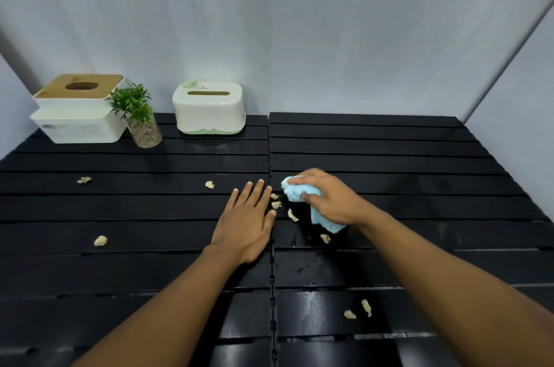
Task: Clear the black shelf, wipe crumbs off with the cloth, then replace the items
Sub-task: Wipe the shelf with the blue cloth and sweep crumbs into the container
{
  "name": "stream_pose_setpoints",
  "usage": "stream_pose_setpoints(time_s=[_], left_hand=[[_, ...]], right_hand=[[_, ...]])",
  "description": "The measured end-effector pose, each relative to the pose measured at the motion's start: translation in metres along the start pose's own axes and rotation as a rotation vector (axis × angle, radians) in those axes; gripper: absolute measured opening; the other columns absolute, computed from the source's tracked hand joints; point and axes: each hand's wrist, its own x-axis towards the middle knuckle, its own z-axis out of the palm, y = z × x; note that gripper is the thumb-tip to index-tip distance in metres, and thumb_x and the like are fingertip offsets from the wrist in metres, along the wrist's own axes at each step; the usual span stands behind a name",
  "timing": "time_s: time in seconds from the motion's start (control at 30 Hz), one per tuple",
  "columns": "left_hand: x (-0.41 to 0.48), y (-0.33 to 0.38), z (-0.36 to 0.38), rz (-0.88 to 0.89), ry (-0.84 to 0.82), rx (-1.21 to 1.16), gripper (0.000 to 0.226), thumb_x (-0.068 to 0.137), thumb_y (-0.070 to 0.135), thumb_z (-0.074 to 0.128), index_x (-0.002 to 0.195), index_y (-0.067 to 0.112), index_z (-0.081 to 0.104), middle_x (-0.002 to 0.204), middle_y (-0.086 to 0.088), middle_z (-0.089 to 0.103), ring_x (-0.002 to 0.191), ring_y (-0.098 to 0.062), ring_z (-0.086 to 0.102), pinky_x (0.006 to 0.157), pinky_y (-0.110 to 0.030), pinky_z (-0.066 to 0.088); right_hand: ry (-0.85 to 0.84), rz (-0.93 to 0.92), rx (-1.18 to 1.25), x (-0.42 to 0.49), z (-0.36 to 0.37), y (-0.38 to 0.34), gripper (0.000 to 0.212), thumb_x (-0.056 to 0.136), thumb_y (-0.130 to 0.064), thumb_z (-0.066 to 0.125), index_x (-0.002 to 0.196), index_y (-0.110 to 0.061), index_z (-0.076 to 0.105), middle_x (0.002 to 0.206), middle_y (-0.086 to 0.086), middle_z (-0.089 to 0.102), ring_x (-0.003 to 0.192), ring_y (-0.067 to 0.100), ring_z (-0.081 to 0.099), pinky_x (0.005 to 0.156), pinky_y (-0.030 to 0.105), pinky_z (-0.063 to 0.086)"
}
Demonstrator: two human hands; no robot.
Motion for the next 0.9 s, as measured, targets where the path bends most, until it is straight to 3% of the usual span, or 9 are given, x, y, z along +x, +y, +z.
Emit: stream_pose_setpoints(time_s=[0.07, 0.13, 0.23, 0.37, 0.47, 0.67, 0.8, 0.9], left_hand=[[-0.006, 0.001, -0.001, -0.026, 0.006, -0.015, 0.062, 0.096, 0.046, 0.004, 0.151, 0.020, 0.006, 0.160, 0.003, -0.001, 0.146, -0.012, -0.006, 0.118, -0.032, -0.007], [-0.018, 0.006, -0.002, -0.039, 0.008, -0.033, 0.067, 0.092, 0.048, -0.001, 0.151, 0.018, 0.007, 0.160, 0.002, -0.002, 0.146, -0.012, -0.006, 0.118, -0.032, -0.008], [-0.043, 0.016, -0.003, -0.031, 0.001, -0.051, 0.079, 0.081, 0.052, -0.011, 0.151, 0.016, 0.004, 0.160, 0.000, -0.003, 0.146, -0.012, -0.008, 0.117, -0.032, -0.010], [-0.072, 0.032, -0.002, 0.005, 0.007, -0.050, 0.076, 0.083, 0.052, -0.009, 0.151, 0.019, 0.001, 0.160, 0.002, -0.006, 0.145, -0.011, -0.010, 0.116, -0.033, -0.013], [-0.079, 0.038, 0.000, 0.007, 0.004, -0.025, 0.074, 0.084, 0.050, -0.009, 0.151, 0.019, 0.000, 0.160, 0.003, -0.007, 0.145, -0.010, -0.011, 0.116, -0.034, -0.013], [-0.075, 0.040, 0.001, -0.003, -0.012, 0.010, 0.073, 0.085, 0.049, -0.007, 0.151, 0.019, -0.001, 0.159, 0.005, -0.007, 0.145, -0.010, -0.011, 0.117, -0.036, -0.012], [-0.075, 0.041, -0.001, -0.005, -0.022, 0.010, 0.074, 0.083, 0.048, -0.007, 0.151, 0.018, 0.000, 0.160, 0.004, -0.006, 0.145, -0.011, -0.010, 0.117, -0.036, -0.010], [-0.078, 0.041, -0.001, -0.003, -0.014, -0.008, 0.074, 0.084, 0.049, -0.006, 0.151, 0.018, -0.001, 0.160, 0.004, -0.005, 0.146, -0.011, -0.010, 0.118, -0.036, -0.009]], right_hand=[[0.155, 0.088, 0.056, -0.015, -0.014, 0.012, 0.035, 0.093, -0.014, 0.052, 0.127, -0.022, 0.059, 0.126, -0.004, 0.051, 0.116, 0.012, 0.050, 0.102, 0.029, 0.039], [0.292, 0.175, -0.042, -0.035, -0.028, 0.031, 0.037, 0.092, -0.014, 0.051, 0.128, -0.023, 0.057, 0.129, -0.002, 0.050, 0.118, 0.015, 0.049, 0.100, 0.031, 0.040], [0.381, 0.319, -0.252, -0.071, -0.043, 0.057, 0.040, 0.091, -0.016, 0.050, 0.130, -0.025, 0.054, 0.134, 0.001, 0.047, 0.120, 0.021, 0.046, 0.088, 0.031, 0.040], [0.508, 0.532, -0.235, -0.109, -0.041, 0.079, 0.040, 0.091, -0.022, 0.048, 0.131, -0.026, 0.053, 0.137, 0.001, 0.046, 0.119, 0.023, 0.045, 0.083, 0.034, 0.041], [0.512, 0.473, -0.255, -0.109, -0.028, 0.073, 0.040, 0.089, -0.023, 0.051, 0.129, -0.027, 0.055, 0.135, -0.001, 0.048, 0.119, 0.023, 0.047, 0.087, 0.036, 0.043], [0.354, 0.291, -0.254, -0.080, 0.018, 0.016, 0.045, 0.086, -0.023, 0.054, 0.131, -0.029, 0.053, 0.132, 0.000, 0.048, 0.118, 0.024, 0.046, 0.093, 0.034, 0.042], [0.350, 0.241, -0.105, -0.065, 0.050, -0.031, 0.046, 0.085, -0.023, 0.054, 0.130, -0.033, 0.054, 0.132, -0.006, 0.048, 0.116, 0.018, 0.047, 0.092, 0.033, 0.044], [0.335, 0.230, 0.189, -0.057, 0.062, -0.058, 0.041, 0.089, -0.020, 0.056, 0.130, -0.028, 0.057, 0.131, -0.008, 0.051, 0.114, 0.013, 0.052, 0.094, 0.025, 0.043]])
